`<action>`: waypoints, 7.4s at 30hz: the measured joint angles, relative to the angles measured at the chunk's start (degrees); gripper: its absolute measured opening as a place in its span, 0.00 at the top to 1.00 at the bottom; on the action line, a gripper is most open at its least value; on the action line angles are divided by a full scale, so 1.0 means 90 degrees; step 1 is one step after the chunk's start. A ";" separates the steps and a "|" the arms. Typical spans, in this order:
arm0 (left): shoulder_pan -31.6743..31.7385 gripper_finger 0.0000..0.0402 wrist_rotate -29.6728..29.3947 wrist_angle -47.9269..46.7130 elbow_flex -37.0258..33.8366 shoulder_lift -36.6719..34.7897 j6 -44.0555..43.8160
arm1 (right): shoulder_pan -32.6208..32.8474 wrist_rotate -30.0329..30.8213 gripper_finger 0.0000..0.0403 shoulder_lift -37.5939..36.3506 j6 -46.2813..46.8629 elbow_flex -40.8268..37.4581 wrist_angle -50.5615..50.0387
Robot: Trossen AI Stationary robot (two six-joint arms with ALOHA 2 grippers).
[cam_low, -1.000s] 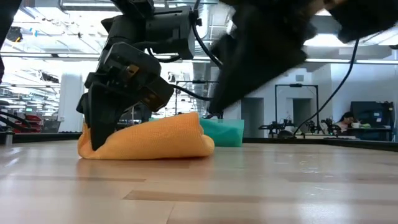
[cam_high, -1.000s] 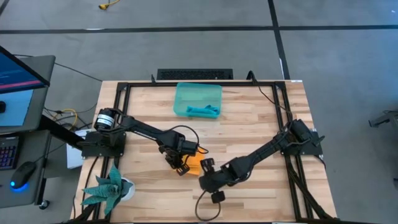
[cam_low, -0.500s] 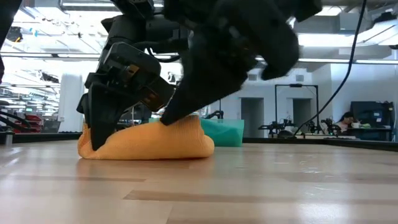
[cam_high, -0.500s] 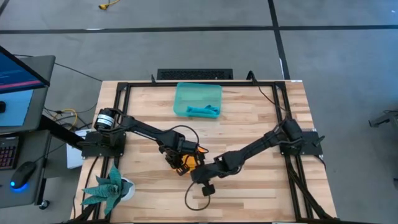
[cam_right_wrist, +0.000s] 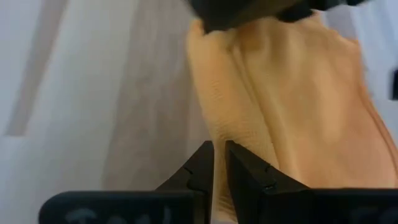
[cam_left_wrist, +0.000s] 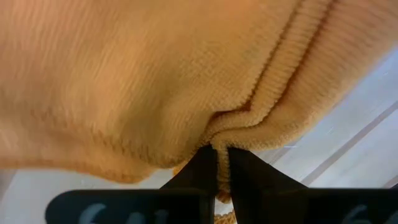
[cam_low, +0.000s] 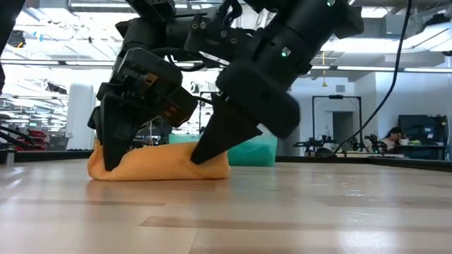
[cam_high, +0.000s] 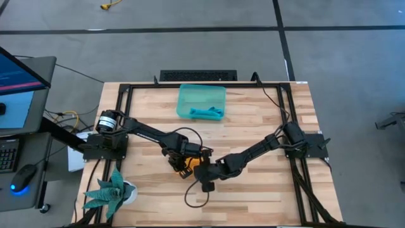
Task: Roll microfiber towels into tight, uniform cylinder then place into a basket
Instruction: Roll the yellow microfiber cloth
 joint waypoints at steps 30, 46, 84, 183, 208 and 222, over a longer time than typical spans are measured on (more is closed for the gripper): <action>0.0011 0.96 -0.0085 -0.0106 0.0001 -0.0005 0.0346 | -0.0415 0.1006 0.84 0.0362 0.0975 0.0019 0.0048; -0.0197 0.67 -0.0624 -0.0046 0.0012 -0.0004 0.1103 | -0.0345 0.0829 0.84 0.0393 0.1003 0.0022 -0.0155; -0.2164 0.64 -0.4740 0.2324 -0.1408 -0.1037 0.1925 | -0.0335 0.0764 0.84 0.0403 0.1100 0.0039 -0.0215; -0.1785 0.64 -0.5405 0.3129 -0.1469 -0.0318 -0.0472 | 0.0003 0.1143 0.44 -0.0680 -0.1825 -0.1311 0.0474; -0.1787 0.64 -0.5619 0.2801 -0.1106 -0.0279 0.0812 | -0.0653 0.0290 0.68 -0.0260 -0.0080 -0.1338 0.0557; -0.2087 0.64 -0.5727 0.1460 -0.0702 -0.0294 0.0904 | -0.0673 0.0153 0.93 -0.0311 0.0377 -0.1328 0.0466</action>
